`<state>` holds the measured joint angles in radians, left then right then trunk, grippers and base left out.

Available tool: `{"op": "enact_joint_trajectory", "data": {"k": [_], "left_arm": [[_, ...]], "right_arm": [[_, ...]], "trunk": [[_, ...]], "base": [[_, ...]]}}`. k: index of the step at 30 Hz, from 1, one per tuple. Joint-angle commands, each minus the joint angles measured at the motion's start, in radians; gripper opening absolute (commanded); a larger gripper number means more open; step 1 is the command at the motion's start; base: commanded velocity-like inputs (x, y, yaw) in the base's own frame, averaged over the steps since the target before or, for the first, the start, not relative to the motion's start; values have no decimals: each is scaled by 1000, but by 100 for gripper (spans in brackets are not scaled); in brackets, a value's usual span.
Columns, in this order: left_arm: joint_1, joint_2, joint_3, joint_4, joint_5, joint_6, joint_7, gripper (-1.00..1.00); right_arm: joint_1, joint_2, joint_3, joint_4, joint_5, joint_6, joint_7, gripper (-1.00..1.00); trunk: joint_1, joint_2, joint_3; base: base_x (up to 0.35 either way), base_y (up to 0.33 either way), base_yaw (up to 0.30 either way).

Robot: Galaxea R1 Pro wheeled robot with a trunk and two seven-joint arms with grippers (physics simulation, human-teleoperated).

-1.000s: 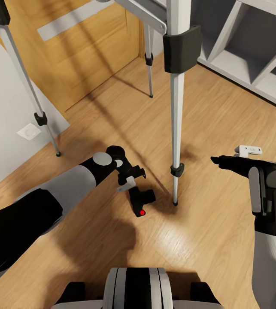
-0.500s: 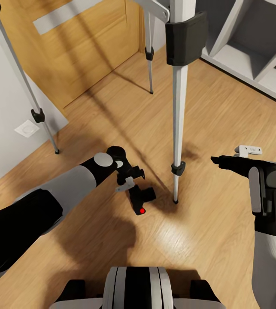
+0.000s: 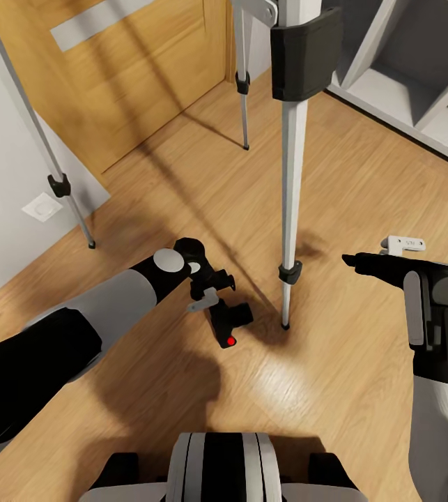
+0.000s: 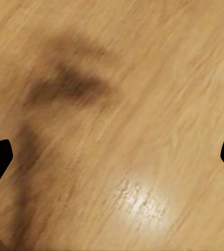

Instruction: Attach the digital camera to the camera tripod in the bedroom.

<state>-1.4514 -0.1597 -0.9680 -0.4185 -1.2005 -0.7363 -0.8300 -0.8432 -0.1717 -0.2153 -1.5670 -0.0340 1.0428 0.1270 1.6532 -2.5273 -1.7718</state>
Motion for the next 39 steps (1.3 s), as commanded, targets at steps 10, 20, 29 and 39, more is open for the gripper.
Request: {"op": "enact_joint_trajectory", "data": {"k": [10, 20, 29, 39], "left_arm": [[0, 1, -4, -2, -6, -2, 2, 100], [1, 2, -6, -2, -8, -2, 3, 100], [2, 1, -6, -2, -21, -2, 3, 100], [1, -2, -5, -2, -61, -2, 21, 100]], "right_arm": [[-1, 0, -1, -1, -3, 4, 2, 100], [-1, 0, -1, -1, -3, 4, 2, 100], [-1, 0, -1, -1, -3, 4, 2, 100], [-1, 1, -1, -1, -3, 4, 2, 100]], "trunk": [[0, 0, -2], [0, 0, -10], [0, 0, -23], [0, 0, -36]], "base": [[0, 0, 0], [0, 0, 0], [0, 0, 0], [0, 0, 0]]}}
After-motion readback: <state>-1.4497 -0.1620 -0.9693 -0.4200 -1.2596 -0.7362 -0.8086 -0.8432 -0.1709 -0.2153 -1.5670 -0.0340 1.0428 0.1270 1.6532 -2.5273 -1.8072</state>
